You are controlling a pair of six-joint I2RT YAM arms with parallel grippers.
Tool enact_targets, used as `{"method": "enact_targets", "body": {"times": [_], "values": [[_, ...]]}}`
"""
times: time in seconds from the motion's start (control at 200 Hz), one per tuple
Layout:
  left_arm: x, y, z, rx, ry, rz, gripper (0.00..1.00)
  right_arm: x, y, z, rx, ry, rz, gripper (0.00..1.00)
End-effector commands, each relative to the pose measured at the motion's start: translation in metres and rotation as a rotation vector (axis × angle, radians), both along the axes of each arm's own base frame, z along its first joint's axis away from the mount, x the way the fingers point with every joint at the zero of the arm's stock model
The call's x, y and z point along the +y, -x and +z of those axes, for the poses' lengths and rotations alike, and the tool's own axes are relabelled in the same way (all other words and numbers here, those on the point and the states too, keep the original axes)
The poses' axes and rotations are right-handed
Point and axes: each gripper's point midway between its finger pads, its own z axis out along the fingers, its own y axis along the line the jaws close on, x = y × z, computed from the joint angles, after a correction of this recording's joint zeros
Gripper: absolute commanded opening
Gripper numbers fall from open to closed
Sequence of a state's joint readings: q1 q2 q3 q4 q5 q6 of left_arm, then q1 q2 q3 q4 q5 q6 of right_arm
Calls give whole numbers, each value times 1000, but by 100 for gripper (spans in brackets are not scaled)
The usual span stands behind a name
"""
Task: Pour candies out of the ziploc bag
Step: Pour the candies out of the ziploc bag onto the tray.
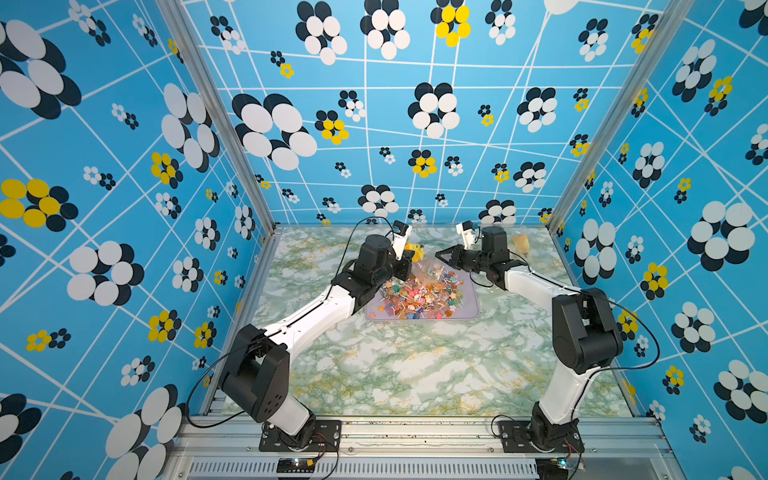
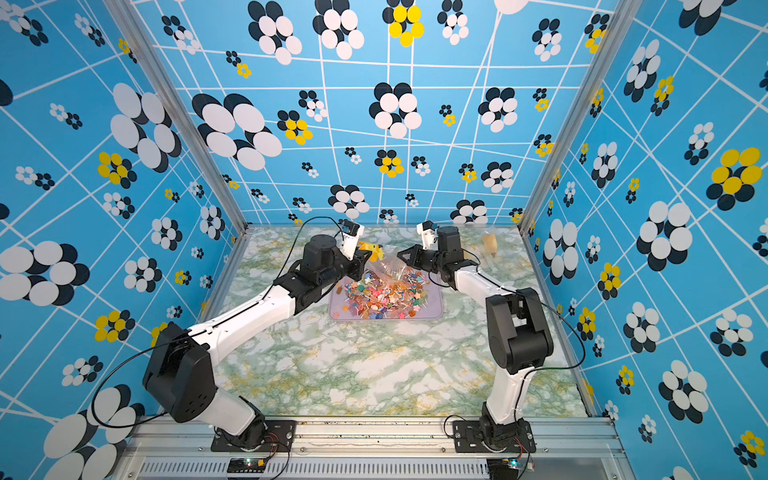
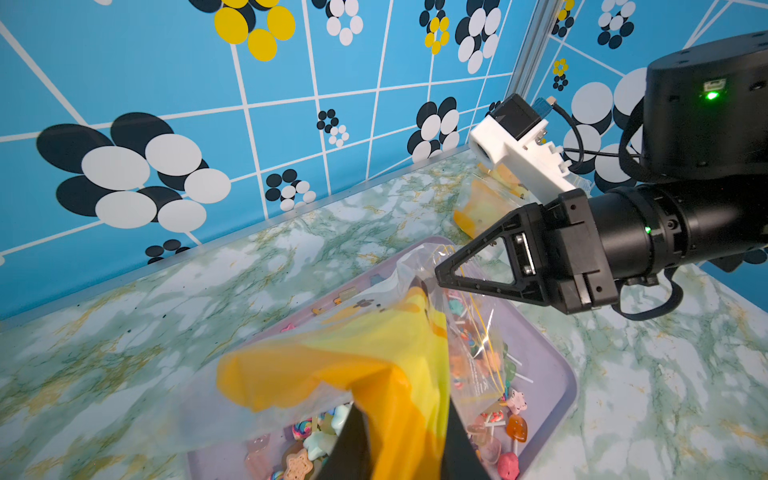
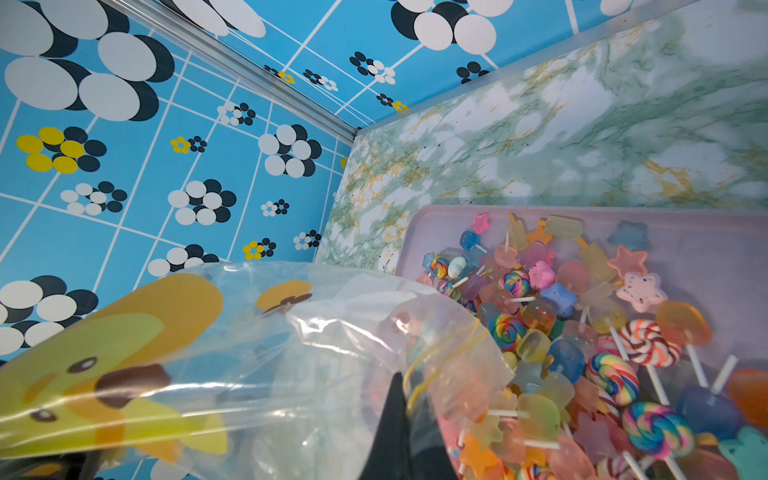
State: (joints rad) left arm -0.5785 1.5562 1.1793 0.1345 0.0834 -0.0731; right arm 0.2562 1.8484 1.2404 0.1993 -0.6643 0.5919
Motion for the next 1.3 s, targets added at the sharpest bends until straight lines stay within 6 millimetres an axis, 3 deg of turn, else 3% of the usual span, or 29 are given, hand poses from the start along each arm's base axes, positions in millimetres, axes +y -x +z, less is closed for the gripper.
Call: {"method": "enact_targets", "body": {"times": [0.0,0.195,0.315,0.37,0.869,0.989,1.214,1.294], "values": [[-4,-4,38,-93,50,-7,4,-22,-5,-28,66,27,-90,1],[-3,-1,30,-76,49,-6,26,-18,-1,-36,88,-10,-79,1],[-1,-2,28,-72,41,4,52,-16,1,-35,92,-33,-75,1],[-2,-2,26,-69,37,6,59,-15,1,-35,92,-41,-75,1],[0,-3,17,-58,8,13,58,-4,3,-36,98,-46,-55,1],[9,-7,14,-56,-11,56,72,-3,4,-37,100,-43,-51,1],[50,-34,12,57,113,174,100,0,14,-41,106,-38,-24,1],[53,-39,13,91,174,167,99,1,17,-43,110,-37,-19,1]]}}
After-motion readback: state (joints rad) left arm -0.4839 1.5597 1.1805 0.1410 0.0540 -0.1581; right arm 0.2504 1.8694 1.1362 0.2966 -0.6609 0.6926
